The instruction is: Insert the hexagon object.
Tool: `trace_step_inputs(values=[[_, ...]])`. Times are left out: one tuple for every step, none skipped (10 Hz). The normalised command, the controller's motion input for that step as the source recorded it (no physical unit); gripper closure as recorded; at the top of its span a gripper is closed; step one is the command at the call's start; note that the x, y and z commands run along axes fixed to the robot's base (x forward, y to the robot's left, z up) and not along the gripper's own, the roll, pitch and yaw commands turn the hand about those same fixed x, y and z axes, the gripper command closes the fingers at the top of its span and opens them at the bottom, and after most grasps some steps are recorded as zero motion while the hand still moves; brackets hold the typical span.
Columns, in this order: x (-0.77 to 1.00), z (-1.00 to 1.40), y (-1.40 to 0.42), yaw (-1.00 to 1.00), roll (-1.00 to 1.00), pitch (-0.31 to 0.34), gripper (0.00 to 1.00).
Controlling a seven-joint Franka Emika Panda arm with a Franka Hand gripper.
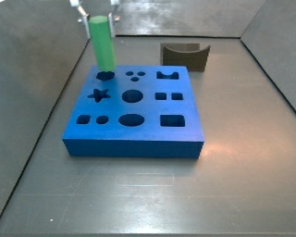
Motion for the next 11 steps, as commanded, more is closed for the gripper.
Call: trace_step_inputs(values=[[0.0,-0.43,-0.06,-0.11,-0.09,-0.003,1.0],[0.0,-0.37,-0.08,-0.11,-0.05,0.0,1.0],[0.0,-0.29,-0.06,-0.11,-0.05,0.0,1.0],[0.0,-0.28,-0.02,-0.13,-0.07,0.0,1.0],[0.0,-0.34,-0.04,-0.12,-0.09,0.0,1.0],[0.12,-0.47,-0.02,-0.1,-0.11,0.0,1.0],[0.08,-0.57,0.0,-0.08,-0.12,-0.021,1.0],[0.0,-0.67,0.0,-0.06,-0.16,-0.081,1.0],[0.0,-0.65,0.0,-0.03,-0.15,-0.087,1.0],[0.0,-0.49,0.0,-0.02,-0.08,-0.041,1.0],[0.0,-0.33,0.0,0.0,-0.11,-0.046,1.0]])
